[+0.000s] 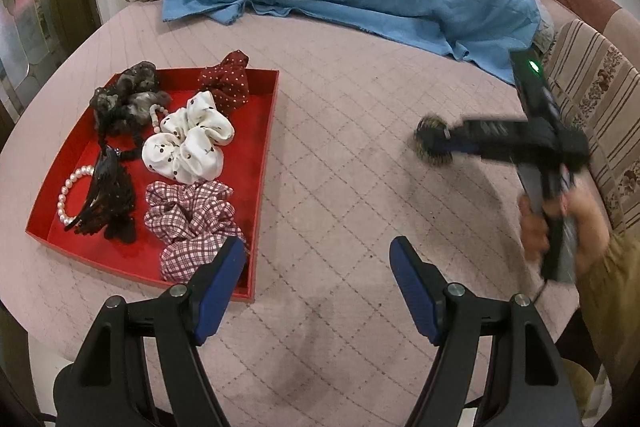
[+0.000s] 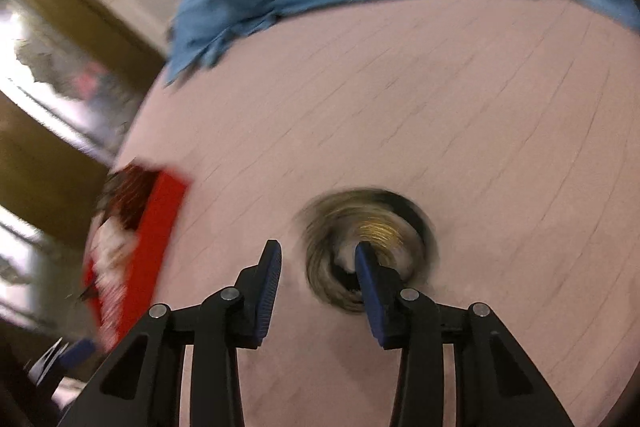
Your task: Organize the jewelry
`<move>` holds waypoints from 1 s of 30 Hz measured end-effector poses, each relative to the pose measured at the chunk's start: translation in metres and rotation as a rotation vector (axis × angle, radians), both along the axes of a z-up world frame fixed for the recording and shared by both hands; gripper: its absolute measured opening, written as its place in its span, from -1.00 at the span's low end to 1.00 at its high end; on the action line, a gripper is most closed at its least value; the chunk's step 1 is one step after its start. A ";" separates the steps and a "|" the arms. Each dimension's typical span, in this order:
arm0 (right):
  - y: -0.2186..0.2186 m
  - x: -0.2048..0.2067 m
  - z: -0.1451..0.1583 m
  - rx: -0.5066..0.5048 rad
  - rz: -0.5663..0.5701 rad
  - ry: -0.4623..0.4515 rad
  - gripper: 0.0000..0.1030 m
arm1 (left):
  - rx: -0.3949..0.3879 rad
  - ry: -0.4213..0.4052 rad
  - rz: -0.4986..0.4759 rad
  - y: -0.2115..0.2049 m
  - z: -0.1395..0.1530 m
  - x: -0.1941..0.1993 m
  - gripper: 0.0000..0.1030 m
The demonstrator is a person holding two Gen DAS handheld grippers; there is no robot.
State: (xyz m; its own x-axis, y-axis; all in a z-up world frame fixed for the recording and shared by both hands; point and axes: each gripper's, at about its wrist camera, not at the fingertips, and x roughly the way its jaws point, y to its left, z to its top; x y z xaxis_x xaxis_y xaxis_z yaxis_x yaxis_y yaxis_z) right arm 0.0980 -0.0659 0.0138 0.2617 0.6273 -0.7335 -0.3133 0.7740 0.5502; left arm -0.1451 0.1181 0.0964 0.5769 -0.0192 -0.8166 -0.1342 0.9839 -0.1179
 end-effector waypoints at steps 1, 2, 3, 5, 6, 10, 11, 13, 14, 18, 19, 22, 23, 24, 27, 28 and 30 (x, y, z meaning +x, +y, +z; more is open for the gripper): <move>0.000 -0.013 -0.001 0.022 0.032 0.018 -0.17 | -0.001 -0.001 -0.002 0.000 0.000 0.000 0.44; 0.000 -0.027 0.000 0.030 0.067 0.028 -0.17 | 0.000 -0.004 -0.002 -0.001 0.001 -0.001 0.44; -0.001 -0.038 0.000 0.037 0.095 0.036 -0.17 | 0.000 -0.006 -0.003 -0.001 0.002 -0.002 0.44; -0.006 -0.066 0.000 0.050 0.163 0.059 -0.17 | -0.001 -0.011 -0.003 -0.001 0.004 -0.003 0.44; -0.009 -0.075 0.000 0.047 0.180 0.058 -0.17 | -0.002 -0.012 -0.004 -0.002 0.005 -0.003 0.44; -0.035 -0.110 0.010 -0.070 0.170 -0.015 -0.17 | -0.005 -0.016 -0.015 -0.009 0.008 -0.006 0.44; -0.044 -0.114 0.014 -0.137 0.136 -0.064 -0.16 | -0.003 -0.018 -0.019 -0.012 0.008 -0.007 0.44; -0.065 -0.118 0.023 -0.348 -0.004 -0.166 -0.14 | 0.001 -0.019 -0.030 -0.018 0.010 -0.008 0.44; -0.077 -0.118 0.026 -0.426 -0.079 -0.196 -0.14 | 0.004 -0.019 -0.036 -0.022 0.011 -0.009 0.44; -0.112 -0.121 0.037 -0.351 -0.187 -0.201 -0.10 | 0.023 -0.026 -0.062 -0.036 0.015 -0.012 0.44; -0.118 -0.123 0.039 -0.347 -0.201 -0.208 -0.06 | 0.027 -0.028 -0.064 -0.039 0.016 -0.013 0.44; -0.130 -0.127 0.040 -0.340 -0.225 -0.221 -0.04 | 0.032 -0.033 -0.075 -0.046 0.019 -0.014 0.44; -0.133 -0.129 0.039 -0.333 -0.236 -0.221 -0.04 | 0.034 -0.032 -0.078 -0.049 0.019 -0.015 0.44; -0.133 -0.131 0.038 -0.328 -0.244 -0.221 -0.04 | 0.036 -0.031 -0.081 -0.050 0.020 -0.015 0.44; -0.141 -0.135 0.037 -0.309 -0.255 -0.215 -0.04 | 0.038 -0.027 -0.091 -0.057 0.019 -0.015 0.44; -0.142 -0.136 0.035 -0.302 -0.256 -0.213 -0.04 | 0.036 -0.025 -0.095 -0.059 0.019 -0.014 0.44; -0.142 -0.136 0.032 -0.277 -0.253 -0.210 -0.04 | 0.029 -0.020 -0.100 -0.064 0.018 -0.012 0.44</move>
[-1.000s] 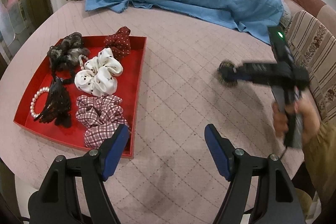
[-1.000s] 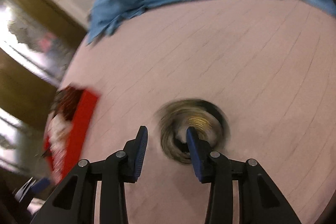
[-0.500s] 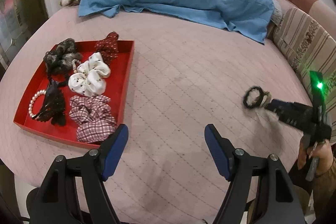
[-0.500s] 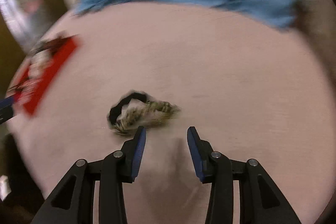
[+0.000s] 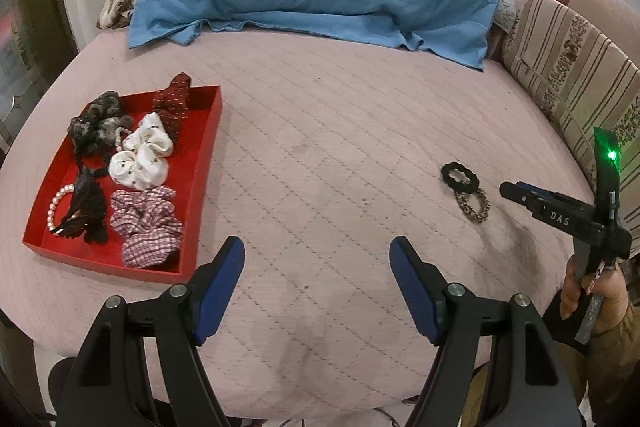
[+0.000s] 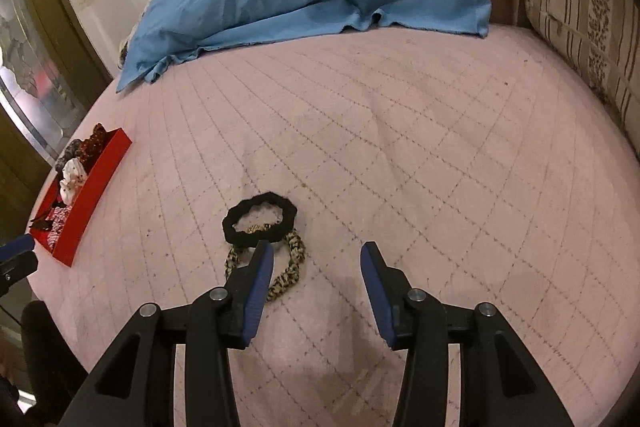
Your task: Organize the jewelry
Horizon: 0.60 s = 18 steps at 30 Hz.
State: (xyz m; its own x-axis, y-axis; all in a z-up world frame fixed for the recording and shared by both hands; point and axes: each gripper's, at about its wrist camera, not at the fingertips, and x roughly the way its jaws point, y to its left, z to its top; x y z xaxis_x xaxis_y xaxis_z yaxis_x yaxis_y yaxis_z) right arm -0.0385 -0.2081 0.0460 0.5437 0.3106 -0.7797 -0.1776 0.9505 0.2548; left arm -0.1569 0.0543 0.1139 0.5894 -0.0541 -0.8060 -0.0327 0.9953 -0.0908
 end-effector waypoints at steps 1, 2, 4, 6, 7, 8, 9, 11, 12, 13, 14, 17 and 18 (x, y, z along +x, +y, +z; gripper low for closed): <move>-0.001 -0.001 -0.001 0.018 0.008 0.002 -0.04 | -0.005 0.004 -0.004 -0.002 -0.001 0.001 0.44; 0.000 -0.001 -0.003 0.034 0.018 0.003 -0.04 | -0.012 0.008 -0.009 -0.005 -0.003 0.004 0.44; 0.003 -0.001 -0.008 0.044 0.029 0.008 -0.04 | -0.030 0.017 -0.023 -0.012 -0.006 0.011 0.44; 0.011 0.001 -0.013 0.036 0.046 0.011 -0.05 | -0.051 0.023 -0.038 -0.021 -0.010 0.023 0.44; 0.015 0.002 -0.016 0.024 0.053 0.013 -0.18 | -0.058 0.025 -0.042 -0.026 -0.011 0.029 0.44; 0.022 0.003 -0.021 0.006 0.067 0.019 -0.47 | -0.067 0.029 -0.047 -0.032 -0.013 0.036 0.44; 0.027 0.003 -0.025 -0.007 0.081 0.026 -0.61 | -0.075 0.031 -0.051 -0.037 -0.014 0.041 0.44; 0.039 -0.001 -0.027 -0.102 0.094 0.006 -0.75 | -0.096 0.034 -0.074 -0.051 -0.018 0.057 0.44; 0.040 -0.004 -0.026 -0.141 0.091 -0.007 -0.75 | -0.104 0.037 -0.091 -0.060 -0.021 0.067 0.44; 0.040 -0.006 -0.025 -0.179 0.076 -0.016 -0.76 | -0.108 0.044 -0.100 -0.067 -0.025 0.074 0.44; 0.038 -0.008 -0.024 -0.201 0.061 -0.020 -0.76 | -0.116 0.053 -0.109 -0.074 -0.029 0.081 0.43; 0.022 -0.013 -0.025 -0.242 0.002 -0.013 -0.75 | -0.162 0.100 -0.140 -0.097 -0.049 0.105 0.43; 0.015 -0.013 -0.025 -0.238 -0.013 -0.009 -0.75 | -0.171 0.111 -0.151 -0.103 -0.055 0.111 0.43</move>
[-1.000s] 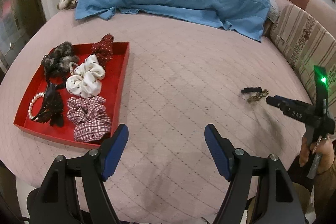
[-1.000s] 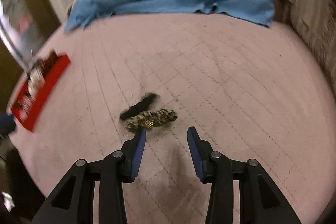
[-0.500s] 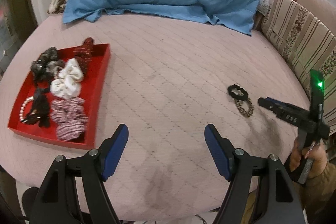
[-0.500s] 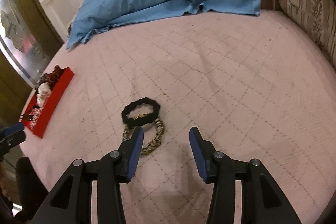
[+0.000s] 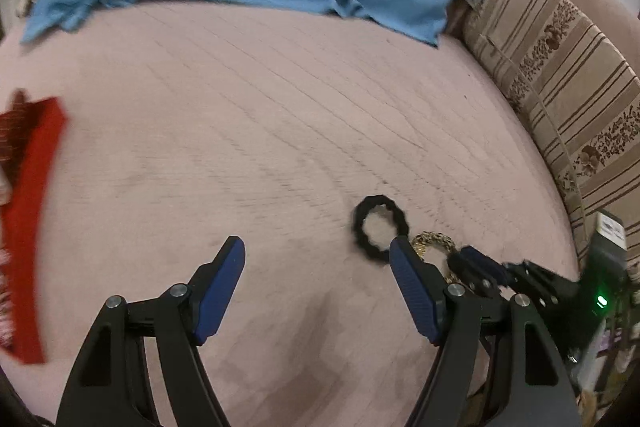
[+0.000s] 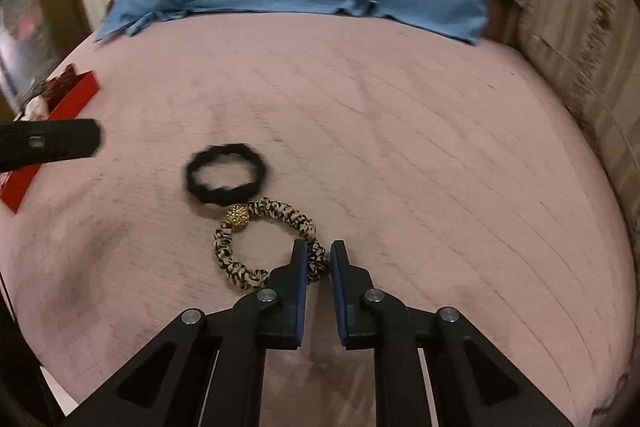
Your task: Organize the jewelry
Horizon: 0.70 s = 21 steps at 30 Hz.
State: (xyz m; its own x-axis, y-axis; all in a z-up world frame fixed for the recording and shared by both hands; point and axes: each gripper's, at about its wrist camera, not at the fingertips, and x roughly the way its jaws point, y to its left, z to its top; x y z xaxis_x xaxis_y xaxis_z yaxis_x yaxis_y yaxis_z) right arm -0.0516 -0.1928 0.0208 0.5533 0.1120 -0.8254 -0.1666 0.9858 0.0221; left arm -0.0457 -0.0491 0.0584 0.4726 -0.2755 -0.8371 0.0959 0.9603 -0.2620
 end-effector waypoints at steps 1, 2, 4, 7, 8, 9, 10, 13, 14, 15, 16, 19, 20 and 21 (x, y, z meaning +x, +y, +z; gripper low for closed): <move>-0.007 -0.001 0.000 0.012 -0.016 0.002 -0.75 | -0.003 0.009 -0.010 -0.005 -0.006 0.005 0.41; -0.012 -0.001 0.000 0.026 -0.024 0.002 -0.75 | -0.004 0.022 -0.019 -0.010 -0.012 0.010 0.31; -0.022 -0.003 -0.001 0.083 -0.032 -0.004 -0.75 | -0.007 0.055 -0.044 -0.020 -0.023 0.021 0.06; -0.027 -0.003 -0.003 0.119 -0.037 -0.010 -0.74 | 0.005 0.071 -0.065 -0.031 -0.033 0.030 -0.13; -0.026 -0.003 -0.004 0.121 -0.036 -0.012 -0.74 | 0.009 0.064 -0.065 -0.033 -0.033 0.032 -0.13; -0.025 -0.003 -0.005 0.123 -0.035 -0.015 -0.74 | 0.011 0.058 -0.064 -0.035 -0.034 0.034 -0.13; -0.025 -0.003 -0.006 0.126 -0.035 -0.017 -0.74 | 0.011 0.058 -0.063 -0.036 -0.034 0.035 -0.13; -0.024 -0.004 -0.008 0.134 -0.032 -0.023 -0.73 | 0.014 0.052 -0.054 -0.039 -0.037 0.039 -0.13; -0.023 -0.003 -0.009 0.134 -0.029 -0.025 -0.73 | 0.024 0.046 -0.054 -0.040 -0.038 0.039 -0.13; -0.022 -0.002 -0.010 0.135 -0.025 -0.027 -0.73 | 0.040 0.037 -0.056 -0.042 -0.038 0.038 -0.16; -0.021 -0.002 -0.011 0.136 -0.019 -0.028 -0.73 | 0.068 0.025 -0.062 -0.045 -0.038 0.036 -0.26; -0.019 -0.001 -0.010 0.150 -0.009 -0.038 -0.82 | 0.083 0.024 -0.098 -0.049 -0.037 0.033 -0.86; -0.020 -0.001 -0.009 0.161 -0.010 -0.040 -0.84 | 0.069 0.021 -0.095 -0.047 -0.034 0.031 -0.86; -0.021 -0.001 -0.008 0.178 -0.014 -0.043 -0.84 | 0.063 0.016 -0.093 -0.044 -0.031 0.029 -0.86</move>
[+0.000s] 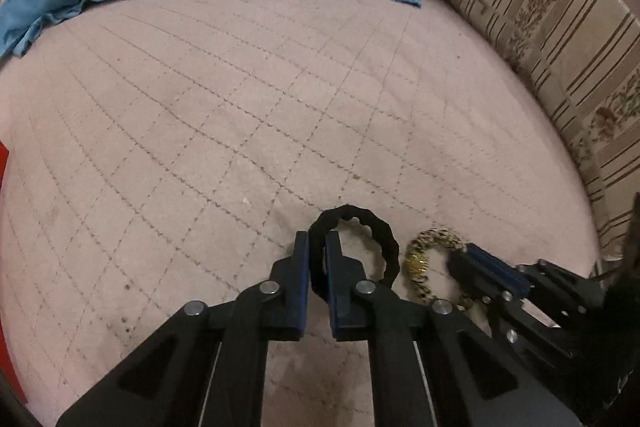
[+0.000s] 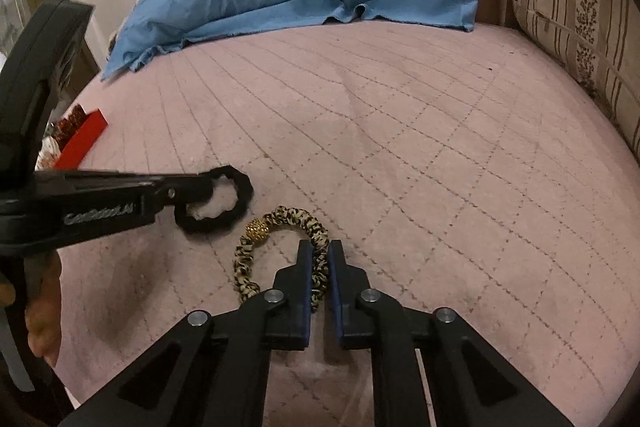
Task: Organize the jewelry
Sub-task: 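Carry the leopard bracelet and black hair tie into the red tray and release both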
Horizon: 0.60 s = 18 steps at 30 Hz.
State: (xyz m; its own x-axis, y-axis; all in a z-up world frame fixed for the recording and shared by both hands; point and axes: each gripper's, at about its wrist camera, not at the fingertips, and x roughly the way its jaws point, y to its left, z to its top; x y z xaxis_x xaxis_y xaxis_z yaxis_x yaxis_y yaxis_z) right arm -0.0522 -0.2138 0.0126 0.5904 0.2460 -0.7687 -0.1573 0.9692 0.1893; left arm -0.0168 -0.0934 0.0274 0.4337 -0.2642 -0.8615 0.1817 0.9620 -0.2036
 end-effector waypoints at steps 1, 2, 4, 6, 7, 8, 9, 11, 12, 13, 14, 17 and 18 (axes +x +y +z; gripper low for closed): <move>-0.002 0.000 0.001 0.021 -0.006 -0.002 -0.85 | -0.003 -0.008 0.003 0.002 0.004 -0.003 -0.86; -0.004 0.001 0.001 0.036 -0.010 -0.003 -0.85 | -0.003 -0.018 0.007 0.005 0.009 -0.006 -0.86; -0.007 0.000 0.003 0.064 -0.021 -0.006 -0.85 | -0.007 -0.031 0.015 0.011 0.018 -0.012 -0.86; -0.007 -0.002 0.006 0.070 -0.027 -0.013 -0.85 | -0.017 -0.047 0.027 0.019 0.029 -0.022 -0.86; -0.007 -0.004 0.009 0.072 -0.030 -0.019 -0.85 | -0.020 -0.053 0.031 0.021 0.032 -0.027 -0.86; -0.006 -0.006 0.012 0.072 -0.031 -0.025 -0.85 | -0.022 -0.062 0.036 0.025 0.038 -0.033 -0.86; -0.005 -0.008 0.016 0.072 -0.031 -0.035 -0.85 | -0.024 -0.074 0.041 0.029 0.044 -0.039 -0.86; -0.002 -0.013 0.026 0.070 -0.033 -0.055 -0.85 | -0.026 -0.095 0.053 0.037 0.053 -0.051 -0.86; -0.002 -0.015 0.029 0.073 -0.034 -0.061 -0.85 | -0.027 -0.104 0.058 0.041 0.058 -0.055 -0.86; -0.001 -0.018 0.033 0.079 -0.035 -0.069 -0.85 | -0.026 -0.114 0.065 0.045 0.062 -0.061 -0.86; 0.000 -0.020 0.038 0.087 -0.035 -0.074 -0.85 | -0.023 -0.126 0.075 0.050 0.067 -0.067 -0.85; 0.007 -0.026 0.049 0.096 -0.024 -0.086 -0.85 | -0.010 -0.155 0.096 0.062 0.078 -0.082 -0.85; 0.010 -0.028 0.054 0.092 -0.019 -0.093 -0.85 | -0.002 -0.167 0.107 0.066 0.082 -0.087 -0.85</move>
State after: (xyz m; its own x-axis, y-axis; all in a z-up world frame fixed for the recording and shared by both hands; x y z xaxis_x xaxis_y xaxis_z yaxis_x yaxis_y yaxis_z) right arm -0.0803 -0.2036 0.0664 0.6636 0.3012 -0.6848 -0.1604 0.9514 0.2630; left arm -0.1042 -0.0272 0.1090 0.5961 -0.2105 -0.7748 0.1099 0.9773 -0.1810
